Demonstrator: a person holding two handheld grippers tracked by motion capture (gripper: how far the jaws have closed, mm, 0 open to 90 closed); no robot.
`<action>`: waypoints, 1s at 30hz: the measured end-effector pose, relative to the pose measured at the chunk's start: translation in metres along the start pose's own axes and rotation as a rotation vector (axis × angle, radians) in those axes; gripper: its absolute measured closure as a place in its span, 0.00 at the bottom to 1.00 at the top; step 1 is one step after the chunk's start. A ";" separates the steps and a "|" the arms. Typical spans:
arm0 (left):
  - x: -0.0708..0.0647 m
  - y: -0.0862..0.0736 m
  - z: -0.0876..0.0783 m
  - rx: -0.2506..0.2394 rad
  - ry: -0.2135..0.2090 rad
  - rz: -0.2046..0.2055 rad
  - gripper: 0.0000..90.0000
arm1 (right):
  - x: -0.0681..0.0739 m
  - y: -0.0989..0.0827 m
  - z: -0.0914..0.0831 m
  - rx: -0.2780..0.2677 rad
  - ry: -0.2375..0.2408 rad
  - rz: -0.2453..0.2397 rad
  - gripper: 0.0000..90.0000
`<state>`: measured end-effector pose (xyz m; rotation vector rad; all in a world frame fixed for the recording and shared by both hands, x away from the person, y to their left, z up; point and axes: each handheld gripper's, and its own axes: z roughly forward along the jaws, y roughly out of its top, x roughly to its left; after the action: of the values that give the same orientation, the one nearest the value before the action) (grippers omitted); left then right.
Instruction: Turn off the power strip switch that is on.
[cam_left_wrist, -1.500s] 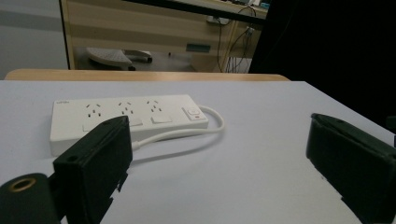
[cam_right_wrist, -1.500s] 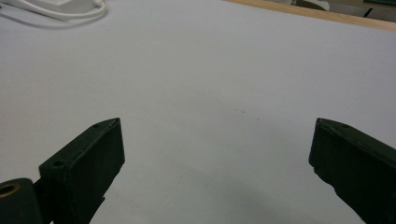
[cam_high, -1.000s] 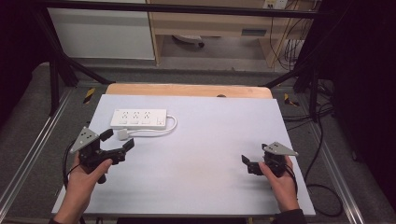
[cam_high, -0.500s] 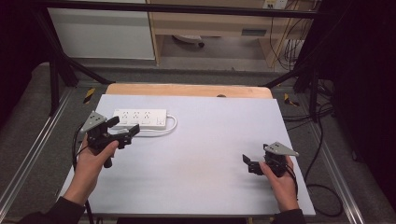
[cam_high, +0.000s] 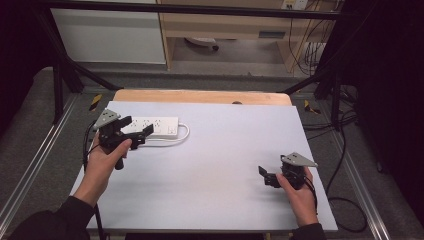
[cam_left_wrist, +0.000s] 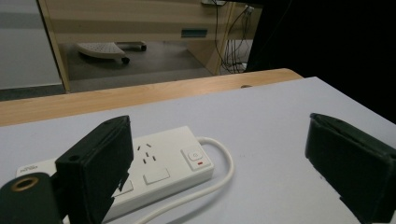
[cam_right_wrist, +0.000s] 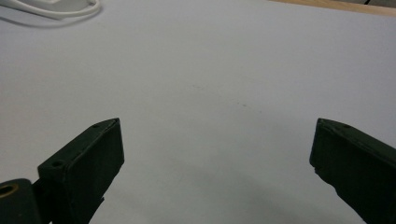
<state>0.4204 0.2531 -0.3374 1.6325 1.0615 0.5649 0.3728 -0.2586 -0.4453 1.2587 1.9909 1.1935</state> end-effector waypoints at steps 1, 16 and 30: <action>0.000 0.001 0.000 0.000 -0.001 0.001 0.08 | 0.000 0.000 0.000 -0.002 0.000 0.000 0.04; 0.003 0.009 0.015 -0.014 0.001 -0.007 0.08 | 0.002 0.001 -0.003 -0.011 0.004 -0.015 0.03; 0.007 0.013 0.047 0.023 0.023 0.005 0.09 | 0.003 0.001 -0.002 -0.005 0.014 -0.026 0.04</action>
<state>0.4659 0.2348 -0.3420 1.6524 1.0843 0.5777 0.3702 -0.2565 -0.4427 1.2212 2.0076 1.1975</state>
